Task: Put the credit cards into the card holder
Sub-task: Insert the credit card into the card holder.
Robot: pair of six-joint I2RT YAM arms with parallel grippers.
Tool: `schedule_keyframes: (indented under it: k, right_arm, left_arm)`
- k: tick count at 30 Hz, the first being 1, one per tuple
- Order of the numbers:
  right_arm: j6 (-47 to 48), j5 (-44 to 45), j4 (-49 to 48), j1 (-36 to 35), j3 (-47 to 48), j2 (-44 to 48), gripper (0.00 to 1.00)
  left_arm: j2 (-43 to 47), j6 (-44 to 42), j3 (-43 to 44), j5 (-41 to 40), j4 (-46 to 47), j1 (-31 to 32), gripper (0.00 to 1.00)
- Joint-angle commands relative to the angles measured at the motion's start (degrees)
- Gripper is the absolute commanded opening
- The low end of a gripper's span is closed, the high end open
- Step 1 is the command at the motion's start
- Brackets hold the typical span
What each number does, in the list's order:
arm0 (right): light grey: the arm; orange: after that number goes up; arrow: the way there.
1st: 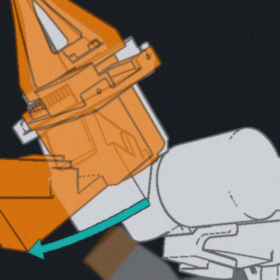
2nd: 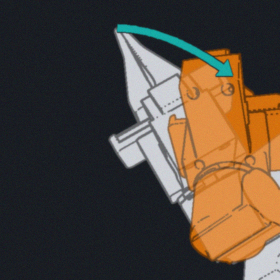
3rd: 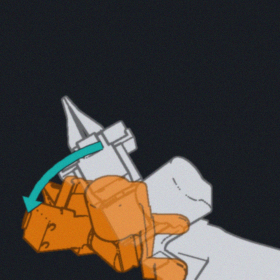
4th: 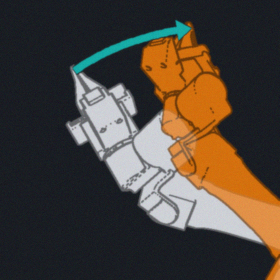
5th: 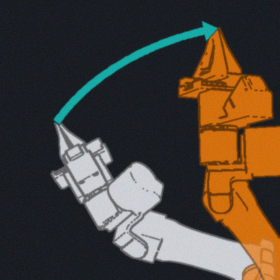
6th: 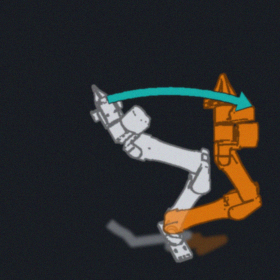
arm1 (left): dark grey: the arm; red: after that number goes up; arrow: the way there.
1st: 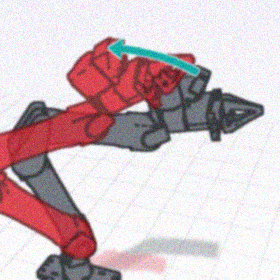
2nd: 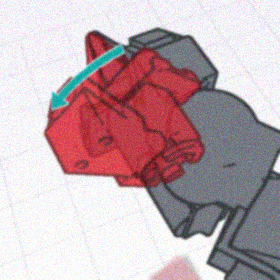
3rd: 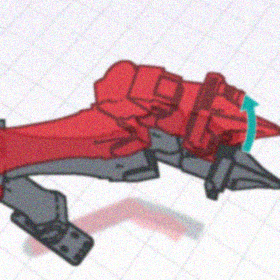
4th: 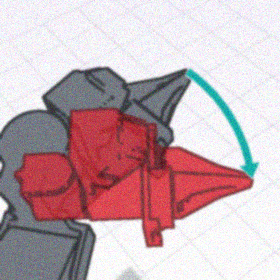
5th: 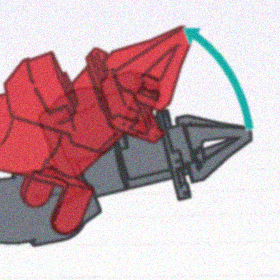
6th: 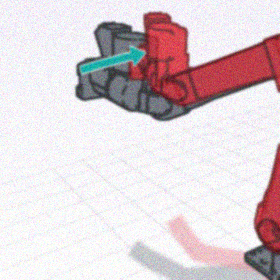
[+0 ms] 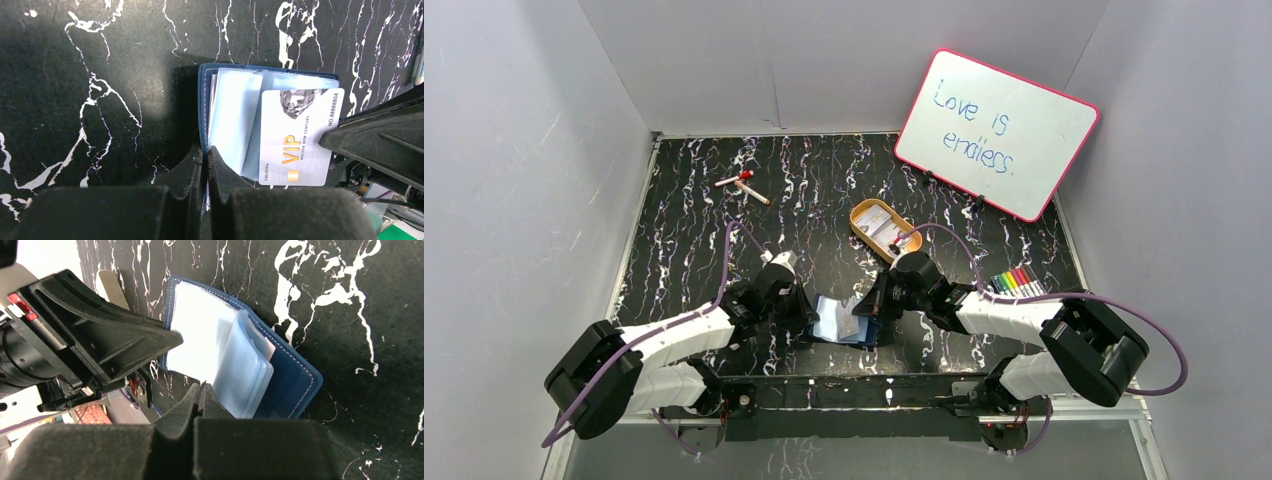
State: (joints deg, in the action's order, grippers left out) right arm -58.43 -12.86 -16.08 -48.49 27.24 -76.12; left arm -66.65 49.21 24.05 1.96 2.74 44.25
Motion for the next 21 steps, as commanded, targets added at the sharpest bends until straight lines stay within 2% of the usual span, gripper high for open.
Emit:
schedule_keyframes:
  k: [1, 5, 12, 21]
  right_arm:
    - [-1.5, 3.0, -2.1, 0.0, 1.0, 0.3, 0.00]
    - [-2.6, 5.0, -0.9, 0.0, 0.6, 0.5, 0.00]
    - [-5.3, 3.7, -4.1, 0.0, 0.0, -2.6, 0.00]
    - [-6.9, 2.2, -7.4, -0.1, 1.2, -6.3, 0.00]
  left_arm:
    - [1.9, 2.1, -1.4, 1.0, -0.3, -0.3, 0.00]
    - [4.5, 4.3, -2.3, -0.3, -1.0, -0.2, 0.00]
    - [9.0, 9.0, -4.8, -1.2, -0.8, -0.3, 0.00]
    - [13.0, 15.6, -7.5, -6.1, -2.4, -0.3, 0.00]
